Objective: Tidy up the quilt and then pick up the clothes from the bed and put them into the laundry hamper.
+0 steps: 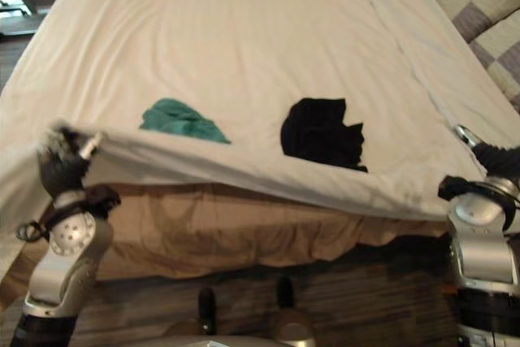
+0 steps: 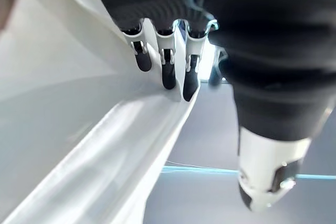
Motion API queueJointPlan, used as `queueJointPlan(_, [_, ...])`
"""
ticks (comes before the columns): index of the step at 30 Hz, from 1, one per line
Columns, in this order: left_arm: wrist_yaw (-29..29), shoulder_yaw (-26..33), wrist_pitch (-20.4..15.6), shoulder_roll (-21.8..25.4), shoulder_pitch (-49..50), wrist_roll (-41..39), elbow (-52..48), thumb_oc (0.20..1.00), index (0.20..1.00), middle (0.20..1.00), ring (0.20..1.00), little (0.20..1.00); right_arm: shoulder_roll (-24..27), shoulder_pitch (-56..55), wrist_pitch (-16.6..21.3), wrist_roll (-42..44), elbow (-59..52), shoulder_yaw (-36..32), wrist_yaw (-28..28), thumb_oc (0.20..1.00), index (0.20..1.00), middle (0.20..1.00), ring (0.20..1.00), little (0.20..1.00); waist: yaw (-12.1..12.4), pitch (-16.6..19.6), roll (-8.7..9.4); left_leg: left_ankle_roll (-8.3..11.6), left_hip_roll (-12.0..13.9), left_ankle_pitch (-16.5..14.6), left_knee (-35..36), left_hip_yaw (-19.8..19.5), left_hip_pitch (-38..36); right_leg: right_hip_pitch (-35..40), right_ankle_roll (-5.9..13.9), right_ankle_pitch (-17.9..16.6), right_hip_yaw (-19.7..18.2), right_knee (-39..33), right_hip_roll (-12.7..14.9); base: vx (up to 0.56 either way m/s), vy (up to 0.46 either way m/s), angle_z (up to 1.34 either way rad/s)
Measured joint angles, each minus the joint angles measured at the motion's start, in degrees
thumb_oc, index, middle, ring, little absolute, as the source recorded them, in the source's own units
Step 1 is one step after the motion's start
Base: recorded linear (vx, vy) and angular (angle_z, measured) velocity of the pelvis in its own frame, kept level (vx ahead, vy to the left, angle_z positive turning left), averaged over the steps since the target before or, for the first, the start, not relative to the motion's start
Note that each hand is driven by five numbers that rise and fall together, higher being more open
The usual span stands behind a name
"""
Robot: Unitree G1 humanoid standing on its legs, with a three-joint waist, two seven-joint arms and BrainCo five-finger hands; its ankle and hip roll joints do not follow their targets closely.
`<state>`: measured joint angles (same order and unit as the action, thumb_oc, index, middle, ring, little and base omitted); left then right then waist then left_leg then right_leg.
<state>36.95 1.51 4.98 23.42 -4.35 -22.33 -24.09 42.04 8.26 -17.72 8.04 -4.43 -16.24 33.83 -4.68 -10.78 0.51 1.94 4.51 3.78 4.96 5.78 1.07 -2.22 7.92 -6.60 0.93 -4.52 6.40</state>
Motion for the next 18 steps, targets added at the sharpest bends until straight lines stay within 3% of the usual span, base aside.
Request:
queueJointPlan(6, [2.2, 1.2, 1.1, 2.7, -9.9, 5.6, 0.1, 1.000, 1.000, 1.000, 1.000, 1.000, 1.1, 10.3, -5.8, -1.4, 0.5, 8.9, -4.7, 1.000, 1.000, 1.000, 1.000, 1.000, -1.3, 0.5, -0.30, 0.39, 0.3, 0.6, -0.3, 0.2, -1.4, 1.2, -0.67, 0.0, -0.2, -0.1, -0.7, -0.03, -0.006, -0.01])
queueJointPlan(14, [6.5, 3.8, 1.9, 7.3, -13.2, 12.4, 0.4, 1.000, 1.000, 1.000, 1.000, 1.000, 1.2, 17.1, -7.7, -1.4, 1.1, 12.6, -7.5, 1.000, 1.000, 1.000, 1.000, 1.000, -1.3, 0.6, -0.38, 0.76, 0.7, -0.2, -0.3, 0.4, -3.1, 2.5, -0.80, 0.2, -1.0, -0.1, -1.1, -0.01, 0.001, -0.05])
queueJointPlan(18, [7.1, 6.8, 7.6, 9.5, -13.3, 12.4, 1.5, 1.000, 1.000, 1.000, 1.000, 1.000, 2.1, 17.2, -9.2, -1.3, 1.5, 14.3, -9.6, 1.000, 1.000, 1.000, 1.000, 1.000, -1.3, 1.2, -1.32, 0.91, 0.6, -1.0, 0.0, 0.4, -3.2, 2.6, -0.93, 0.6, -1.2, -0.1, -1.0, 0.03, 0.005, -0.02])
